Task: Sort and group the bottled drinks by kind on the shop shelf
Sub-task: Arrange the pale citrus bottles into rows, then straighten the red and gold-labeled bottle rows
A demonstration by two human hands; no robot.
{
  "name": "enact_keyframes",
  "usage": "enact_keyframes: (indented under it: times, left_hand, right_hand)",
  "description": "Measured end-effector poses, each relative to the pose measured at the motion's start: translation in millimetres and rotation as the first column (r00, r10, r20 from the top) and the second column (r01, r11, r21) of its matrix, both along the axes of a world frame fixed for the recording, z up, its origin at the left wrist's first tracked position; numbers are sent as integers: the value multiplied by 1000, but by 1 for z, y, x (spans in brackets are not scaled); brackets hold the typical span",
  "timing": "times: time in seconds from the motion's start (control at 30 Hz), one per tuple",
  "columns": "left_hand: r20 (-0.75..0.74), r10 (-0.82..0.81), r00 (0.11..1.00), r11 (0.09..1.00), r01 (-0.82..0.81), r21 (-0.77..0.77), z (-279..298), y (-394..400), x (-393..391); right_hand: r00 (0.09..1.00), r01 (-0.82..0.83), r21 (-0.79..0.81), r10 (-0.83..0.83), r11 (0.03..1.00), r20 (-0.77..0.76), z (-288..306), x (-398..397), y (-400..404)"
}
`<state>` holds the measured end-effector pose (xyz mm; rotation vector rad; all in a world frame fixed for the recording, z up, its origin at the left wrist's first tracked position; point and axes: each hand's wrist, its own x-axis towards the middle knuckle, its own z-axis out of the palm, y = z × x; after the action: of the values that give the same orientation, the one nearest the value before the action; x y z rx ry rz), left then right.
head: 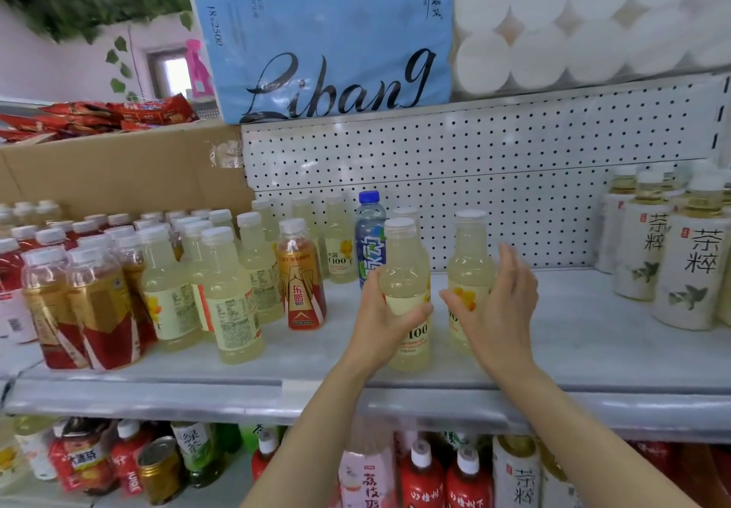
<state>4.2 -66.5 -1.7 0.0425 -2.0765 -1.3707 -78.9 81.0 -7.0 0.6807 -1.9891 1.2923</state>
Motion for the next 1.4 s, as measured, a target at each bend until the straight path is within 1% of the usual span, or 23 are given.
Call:
enact_keyframes:
  times: [0.03,0.07,0.1,0.13,0.17,0.2,0.23,0.27,0.3,0.33,0.37,0.43,0.5,0.57,0.67,0.73,0.8,0.9,0.97,1.07,1.23,1.3,1.4]
  left_hand:
    - [25,-19,1000,999,20,-33,1,-2,5]
    - [26,-21,999,997,23,-72,2,-6,12]
    - [-5,29,1000,992,-29,-121,2,-13,18]
    - [-69,121,990,982,-129,-134,1,-22,23]
    - [-131,259,957,958,-272,-93,0,-34,27]
    - [-163,416,894,905,-425,-18,0,-48,27]
    - [-144,564,813,824,-565,36,2,-62,26]
    - [-85,665,742,747,-663,57,4,-74,25]
    - [-17,715,699,699,-713,48,6,-85,21]
    - [40,726,687,686,-727,35,7,-94,15]
    - [90,710,698,698,-715,43,8,-102,9]
    - [151,659,736,730,-675,108,5,-115,-5]
    - [184,642,744,736,-665,126,3,-124,-16]
    - [202,640,742,738,-666,107,3,-131,-23]
    - [197,640,743,743,-663,91,4,-134,-24]
    - [151,655,740,738,-670,85,7,-129,-18]
    - [74,635,769,763,-639,95,12,-118,-4]
    - [-51,549,834,825,-531,195,22,-99,31]
    - [-128,515,848,844,-475,248,27,-90,60]
    - [-177,516,838,846,-466,260,30,-92,98]
    - [-261,528,808,847,-477,236,38,-113,149]
    - [-285,557,780,830,-514,215,40,-124,163]
    - [-283,617,734,785,-598,161,40,-144,178]
  right_hand:
    - [993,4,-21,-7,1000,-119,2,13,-1]
    - [980,-38,-32,31,999,-198,4,25,-5]
    - [967,-79,-24,71,997,-246,3,36,-9]
    - [961,-106,-8,101,994,-259,0,44,-15]
    - [963,-123,2,120,992,-241,-4,49,-23]
    - [970,-137,6,135,991,-203,-7,53,-29]
    - [977,-144,9,144,990,-158,-11,54,-36]
    - [983,-153,-1,152,988,-106,-15,55,-43]
    - [985,-167,-27,166,986,-55,-18,56,-48]
    - [982,-188,-60,189,980,-1,-20,58,-52]
    - [975,-211,-89,216,973,54,-21,59,-56]
    - [963,-225,-125,240,966,124,-22,60,-63]
    - [958,-217,-153,241,964,157,-22,59,-68]
    - [949,-220,-181,254,958,188,-20,57,-73]
    - [936,-231,-186,270,955,225,-18,55,-76]
    - [934,-237,-181,275,955,229,-16,55,-77]
    - [929,-253,-177,290,951,231,-14,57,-79]
    - [913,-292,-158,325,943,247,-13,67,-91]
    - [903,-315,-154,346,936,254,-12,74,-104]
    - [899,-335,-132,358,933,253,-8,77,-133]
    - [889,-334,-63,336,941,310,-1,58,-191]
    - [892,-316,-44,313,948,325,3,48,-209]
    - [894,-292,-15,279,956,351,6,40,-227]
